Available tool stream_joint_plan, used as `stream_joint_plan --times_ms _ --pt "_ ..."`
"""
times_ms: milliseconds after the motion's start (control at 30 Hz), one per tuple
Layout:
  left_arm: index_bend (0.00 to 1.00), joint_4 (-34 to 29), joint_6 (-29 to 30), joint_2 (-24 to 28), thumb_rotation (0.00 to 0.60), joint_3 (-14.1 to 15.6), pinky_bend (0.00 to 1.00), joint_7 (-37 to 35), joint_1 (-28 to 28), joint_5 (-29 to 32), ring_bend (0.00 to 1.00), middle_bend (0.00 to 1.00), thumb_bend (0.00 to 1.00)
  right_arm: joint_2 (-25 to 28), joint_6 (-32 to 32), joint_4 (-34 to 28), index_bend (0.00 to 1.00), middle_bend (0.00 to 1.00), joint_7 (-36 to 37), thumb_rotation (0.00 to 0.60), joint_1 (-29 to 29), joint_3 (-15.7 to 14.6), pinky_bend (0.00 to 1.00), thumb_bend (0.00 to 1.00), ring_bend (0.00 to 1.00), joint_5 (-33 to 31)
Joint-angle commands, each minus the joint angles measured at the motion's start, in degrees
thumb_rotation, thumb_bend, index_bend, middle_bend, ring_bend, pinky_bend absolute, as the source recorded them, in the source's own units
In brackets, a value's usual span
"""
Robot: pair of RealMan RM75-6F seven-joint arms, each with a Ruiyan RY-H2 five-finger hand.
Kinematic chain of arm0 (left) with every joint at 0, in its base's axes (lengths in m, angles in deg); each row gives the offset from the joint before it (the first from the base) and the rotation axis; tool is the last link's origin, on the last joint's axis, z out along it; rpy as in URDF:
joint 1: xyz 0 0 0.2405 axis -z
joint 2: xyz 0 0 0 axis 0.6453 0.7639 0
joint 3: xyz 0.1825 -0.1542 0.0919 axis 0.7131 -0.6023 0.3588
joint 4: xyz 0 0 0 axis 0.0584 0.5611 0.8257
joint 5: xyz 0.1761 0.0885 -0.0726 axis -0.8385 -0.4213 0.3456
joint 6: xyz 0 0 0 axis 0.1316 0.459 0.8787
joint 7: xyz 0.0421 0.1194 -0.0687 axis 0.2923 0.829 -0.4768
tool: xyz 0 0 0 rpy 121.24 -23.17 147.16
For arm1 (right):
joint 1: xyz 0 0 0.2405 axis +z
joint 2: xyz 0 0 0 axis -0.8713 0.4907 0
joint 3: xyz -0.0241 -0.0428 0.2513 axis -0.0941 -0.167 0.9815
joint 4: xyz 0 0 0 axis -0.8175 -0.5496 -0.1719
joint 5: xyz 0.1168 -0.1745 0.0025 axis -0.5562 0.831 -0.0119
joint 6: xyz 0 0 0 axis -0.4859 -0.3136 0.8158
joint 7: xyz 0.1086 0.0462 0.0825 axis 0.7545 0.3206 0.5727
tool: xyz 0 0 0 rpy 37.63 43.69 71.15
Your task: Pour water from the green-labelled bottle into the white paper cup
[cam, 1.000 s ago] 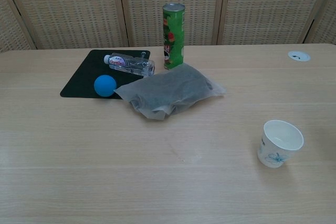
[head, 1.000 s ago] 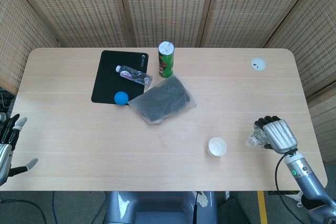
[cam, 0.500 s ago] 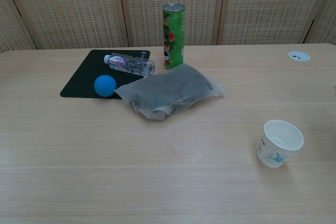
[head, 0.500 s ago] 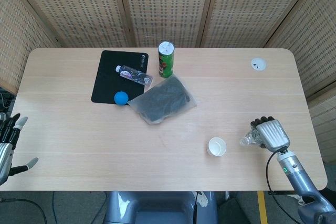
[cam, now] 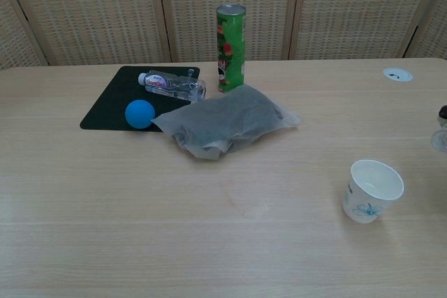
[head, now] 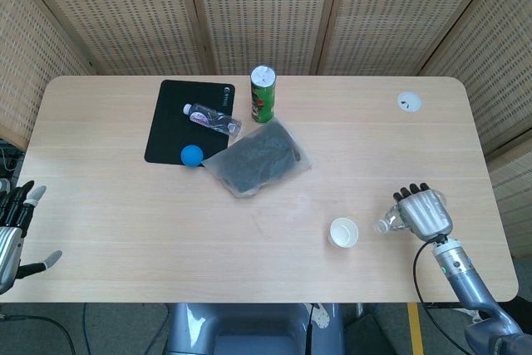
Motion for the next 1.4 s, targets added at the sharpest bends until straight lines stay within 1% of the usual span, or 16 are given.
stream_joint_plan --times_ms 33,333,600,833,1400 --pt "0.00 0.0 0.0 0.0 0.600 -0.1 0.00 0.0 0.0 0.1 0.00 0.00 0.12 -0.2 -0.6 -1.1 0.53 0.57 -1.8 0.600 0.2 0.4 0.46 0.34 0.39 -0.6" --pt "0.00 0.1 -0.1 0.0 0.600 -0.1 0.00 0.1 0.1 0.3 0.00 0.00 0.12 -0.1 -2.4 -6.3 0.53 0.57 -9.7 0.600 0.9 2.1 0.46 0.34 0.39 -3.6" --pt "0.00 0.1 -0.3 0.0 0.600 -0.2 0.00 0.0 0.2 0.5 0.00 0.00 0.12 -0.1 -4.1 -10.7 0.53 0.57 -17.6 0.600 1.4 2.8 0.46 0.34 0.39 -6.3" --pt "0.00 0.0 -0.5 0.3 0.600 -0.2 0.00 -0.4 0.3 0.6 0.00 0.00 0.12 -0.5 -5.2 -12.1 0.53 0.57 -21.4 0.600 1.8 3.0 0.46 0.34 0.39 -7.9" --pt "0.00 0.0 -0.7 0.3 0.600 -0.1 0.00 -0.4 0.4 0.8 0.00 0.00 0.12 -1.4 -3.8 -13.7 0.53 0.58 -30.2 0.600 2.1 3.0 0.47 0.34 0.39 -9.1"
